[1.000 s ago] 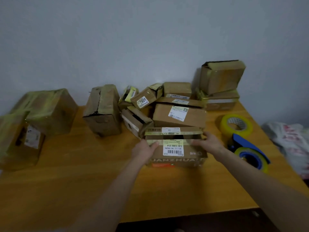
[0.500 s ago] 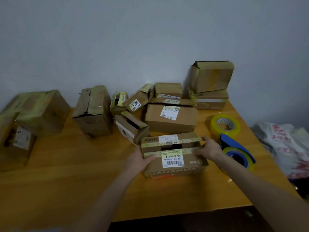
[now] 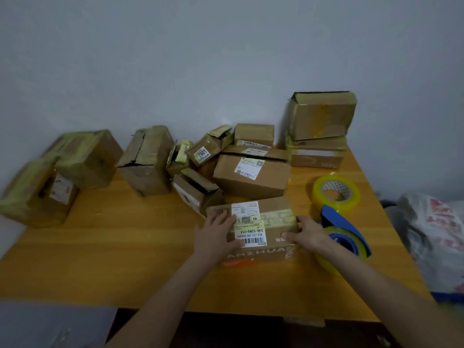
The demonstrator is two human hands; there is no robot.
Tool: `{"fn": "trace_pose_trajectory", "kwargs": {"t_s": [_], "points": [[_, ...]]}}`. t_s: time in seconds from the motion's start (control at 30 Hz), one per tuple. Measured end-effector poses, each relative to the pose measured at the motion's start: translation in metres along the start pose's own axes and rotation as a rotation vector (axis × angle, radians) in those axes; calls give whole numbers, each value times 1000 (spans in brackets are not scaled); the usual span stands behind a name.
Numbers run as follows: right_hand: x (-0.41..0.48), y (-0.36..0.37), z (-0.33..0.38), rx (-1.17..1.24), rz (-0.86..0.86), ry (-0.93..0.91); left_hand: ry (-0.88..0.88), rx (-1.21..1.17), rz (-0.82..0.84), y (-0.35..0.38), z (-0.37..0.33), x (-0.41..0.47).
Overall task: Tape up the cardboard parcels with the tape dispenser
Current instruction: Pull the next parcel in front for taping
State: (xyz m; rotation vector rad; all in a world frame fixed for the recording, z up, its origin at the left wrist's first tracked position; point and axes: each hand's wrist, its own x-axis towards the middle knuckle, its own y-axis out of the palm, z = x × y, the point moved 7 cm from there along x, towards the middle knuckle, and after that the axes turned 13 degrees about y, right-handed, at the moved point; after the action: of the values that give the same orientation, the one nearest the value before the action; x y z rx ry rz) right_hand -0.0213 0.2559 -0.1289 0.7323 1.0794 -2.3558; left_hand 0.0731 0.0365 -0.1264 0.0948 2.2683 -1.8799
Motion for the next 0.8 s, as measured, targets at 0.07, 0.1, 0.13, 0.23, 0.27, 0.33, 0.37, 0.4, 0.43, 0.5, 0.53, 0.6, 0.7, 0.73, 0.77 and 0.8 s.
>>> {"fn": "trace_pose_trajectory", "kwargs": {"t_s": [0.07,0.1,0.13,0.23,0.27,0.33,0.37,0.4,0.43,0.5,0.53,0.6,0.7,0.73,0.77,0.8], "points": [[6,1,6,-60,-39,11,-58,-90,-10,-4,10,4],[9,2,10,-85,-53,18,-107,-179,-65,-10,19,6],[11,3,13,-101,-71,28,-169,-267,-169,-20,31,9],[12,-2,23,-132,-171,33,-288,-346,-455,-51,70,16],[10,-6,30,-162,-234,-14,-277,-289,-451,-57,77,21],[4,-4,52,-352,-321,-190,-240,-130,-330,-58,86,34],[2,6,63,-503,-319,-283,-235,-85,-262,-54,90,40],[2,19,70,-647,-279,-352,-231,-68,-222,-52,95,45],[4,33,74,-762,-221,-380,-223,-63,-207,-51,99,49],[13,51,70,-868,-131,-339,-208,-55,-231,-53,110,57],[17,54,66,-867,-119,-308,-204,-44,-245,-56,116,61],[21,54,61,-861,-137,-273,-217,-32,-274,-62,133,66],[23,50,58,-866,-174,-233,-242,-59,-238,-67,159,67],[23,48,59,-866,-180,-228,-259,-58,-220,-68,164,66],[23,47,62,-865,-184,-225,-278,-30,-214,-71,164,63],[24,45,66,-865,-187,-222,-276,14,-234,-75,159,61]]}}
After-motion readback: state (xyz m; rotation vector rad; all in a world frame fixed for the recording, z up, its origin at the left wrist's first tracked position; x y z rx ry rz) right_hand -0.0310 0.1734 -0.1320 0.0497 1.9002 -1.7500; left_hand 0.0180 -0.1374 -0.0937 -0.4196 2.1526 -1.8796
